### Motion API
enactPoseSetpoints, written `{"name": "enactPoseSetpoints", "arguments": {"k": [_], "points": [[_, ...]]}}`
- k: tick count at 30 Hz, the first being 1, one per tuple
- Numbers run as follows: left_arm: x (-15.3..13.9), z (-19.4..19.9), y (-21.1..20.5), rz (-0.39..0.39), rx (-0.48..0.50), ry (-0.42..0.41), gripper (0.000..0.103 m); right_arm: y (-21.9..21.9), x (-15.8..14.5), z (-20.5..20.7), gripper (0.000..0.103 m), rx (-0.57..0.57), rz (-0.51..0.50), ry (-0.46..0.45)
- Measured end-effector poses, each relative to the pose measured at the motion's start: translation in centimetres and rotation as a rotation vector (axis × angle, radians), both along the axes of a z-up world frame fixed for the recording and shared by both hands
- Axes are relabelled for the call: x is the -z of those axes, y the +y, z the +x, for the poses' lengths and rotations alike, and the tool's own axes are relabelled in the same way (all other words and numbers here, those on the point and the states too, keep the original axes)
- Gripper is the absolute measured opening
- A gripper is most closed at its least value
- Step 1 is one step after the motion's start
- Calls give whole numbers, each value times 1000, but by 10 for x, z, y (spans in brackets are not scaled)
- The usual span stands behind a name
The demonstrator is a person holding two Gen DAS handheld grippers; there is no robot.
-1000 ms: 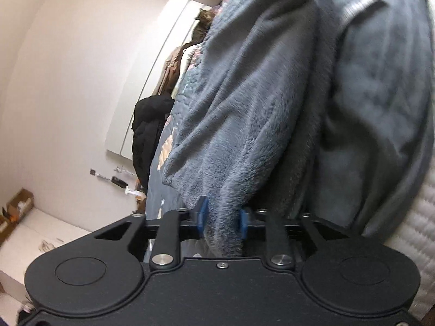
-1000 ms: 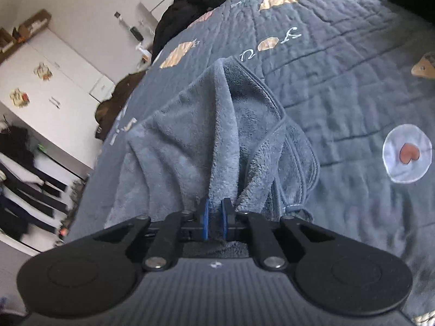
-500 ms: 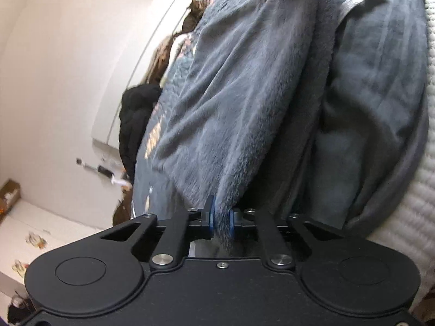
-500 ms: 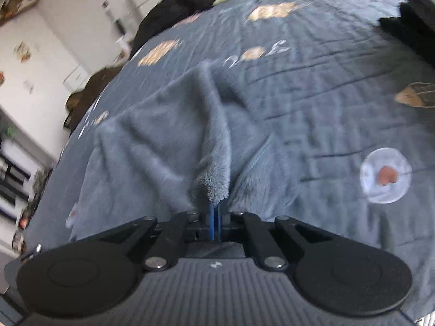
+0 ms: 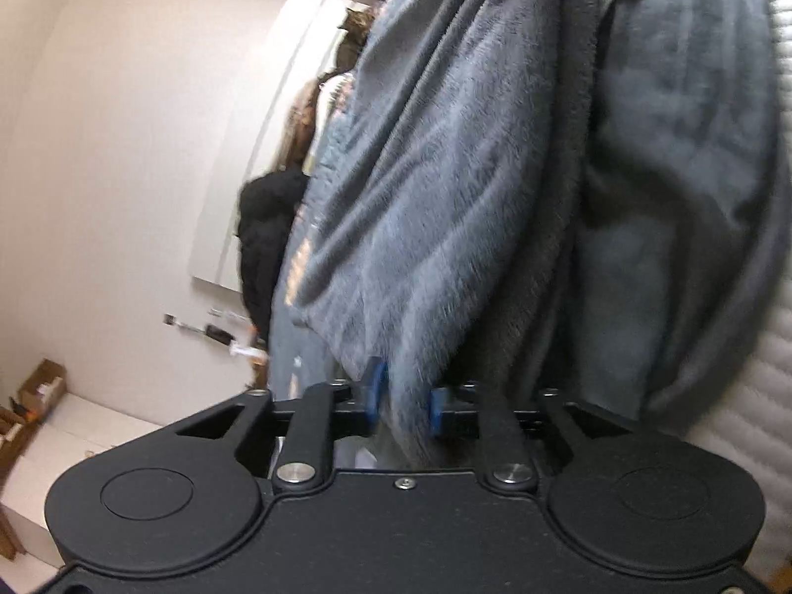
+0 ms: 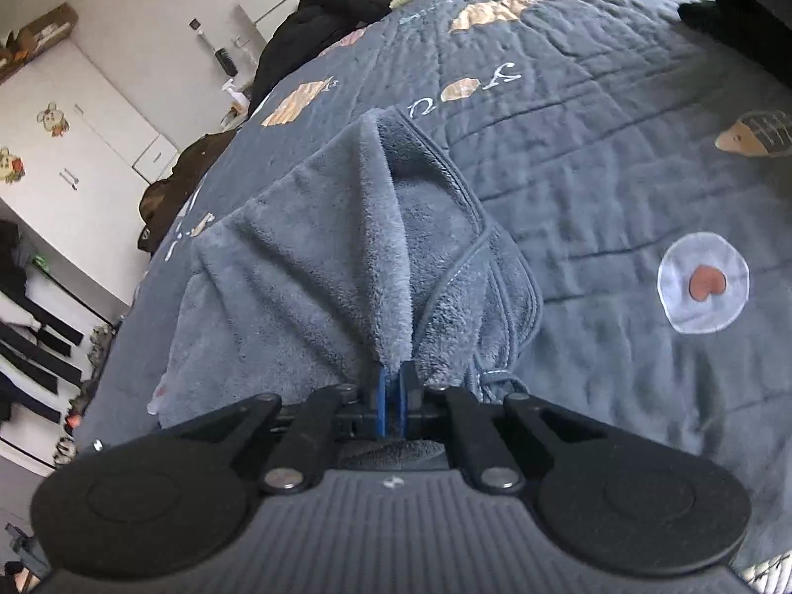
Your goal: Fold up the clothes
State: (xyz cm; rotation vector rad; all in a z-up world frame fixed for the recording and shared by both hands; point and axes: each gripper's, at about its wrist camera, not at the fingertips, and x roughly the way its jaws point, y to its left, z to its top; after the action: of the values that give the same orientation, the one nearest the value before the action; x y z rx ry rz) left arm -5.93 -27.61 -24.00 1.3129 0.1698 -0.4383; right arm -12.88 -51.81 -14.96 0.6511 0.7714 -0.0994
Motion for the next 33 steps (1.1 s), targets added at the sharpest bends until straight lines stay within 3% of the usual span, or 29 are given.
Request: {"name": "enactPoseSetpoints", "arguments": {"k": [2,3,6,10,16,21,23,25,28,30,31,33], "points": [[2,4,-5,-11,-13,-7,21,2,2,4,5,5,-4,7],[0,6,-4,-10,-23,15,7,3,3,6,4,8,-16,6],[-11,8,4,-10,-50,69,6,6,4,6,2,35,-74,14],[-31,2,20,-33,-68,105,6,3,5,1,2,31,-30,1],[-18,1,18,15,-47,148,6,2,14,-3,2,26,-31,20],[-18,6,19,-19,-62,142,10,-4,-3,-15,6,-27,10,-25],[-19,5,18,-20,-60,152,10,-9,-17,-19,6,-31,-39,-66],[-22,3,17,-34,-59,158,10,-12,-33,-18,6,-53,-158,-90],[-47,3,23,-157,-78,252,24,-18,-46,-4,18,-144,-287,-77],[-74,4,36,-309,-88,379,57,-20,-50,5,39,-228,-322,-70],[-87,5,42,-388,-86,448,63,-20,-52,8,43,-272,-335,-77],[-104,10,52,-522,-49,594,66,-17,-55,14,54,-369,-397,-92]]}}
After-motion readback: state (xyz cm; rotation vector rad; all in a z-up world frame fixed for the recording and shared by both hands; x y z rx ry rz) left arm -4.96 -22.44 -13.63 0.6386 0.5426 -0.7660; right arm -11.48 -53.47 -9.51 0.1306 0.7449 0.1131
